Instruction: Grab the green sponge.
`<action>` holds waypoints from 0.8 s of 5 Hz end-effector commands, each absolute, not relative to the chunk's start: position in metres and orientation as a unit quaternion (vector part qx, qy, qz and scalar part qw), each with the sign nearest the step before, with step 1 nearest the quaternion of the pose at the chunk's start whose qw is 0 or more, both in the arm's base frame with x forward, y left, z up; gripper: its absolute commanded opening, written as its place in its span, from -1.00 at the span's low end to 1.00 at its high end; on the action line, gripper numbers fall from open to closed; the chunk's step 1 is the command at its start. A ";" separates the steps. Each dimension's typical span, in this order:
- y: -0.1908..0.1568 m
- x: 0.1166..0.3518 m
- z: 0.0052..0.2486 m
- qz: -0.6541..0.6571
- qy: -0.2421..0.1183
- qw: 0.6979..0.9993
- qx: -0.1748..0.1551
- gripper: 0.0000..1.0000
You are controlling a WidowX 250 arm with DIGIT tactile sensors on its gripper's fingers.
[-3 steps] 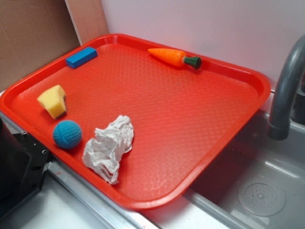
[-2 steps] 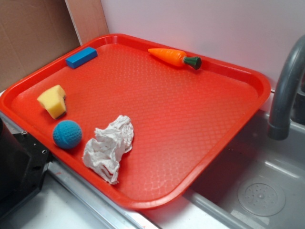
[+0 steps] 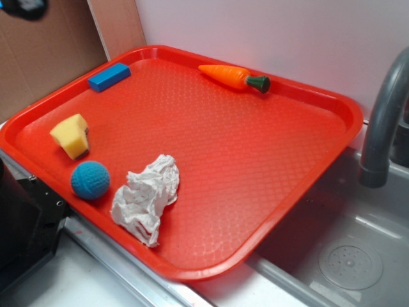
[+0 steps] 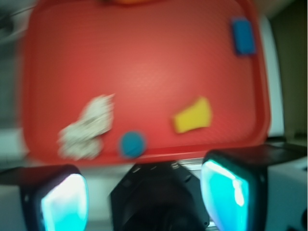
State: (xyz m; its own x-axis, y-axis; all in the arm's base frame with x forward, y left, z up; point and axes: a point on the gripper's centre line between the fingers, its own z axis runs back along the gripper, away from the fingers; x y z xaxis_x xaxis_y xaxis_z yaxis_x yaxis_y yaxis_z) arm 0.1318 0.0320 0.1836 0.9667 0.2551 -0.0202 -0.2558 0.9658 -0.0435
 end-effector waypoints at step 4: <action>0.076 0.132 0.112 0.563 -0.072 0.822 0.045 1.00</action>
State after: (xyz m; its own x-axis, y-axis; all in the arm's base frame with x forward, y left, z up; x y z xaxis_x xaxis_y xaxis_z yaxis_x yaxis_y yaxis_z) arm 0.1385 0.0741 0.1029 0.3657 0.9192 0.1460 -0.9298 0.3678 0.0134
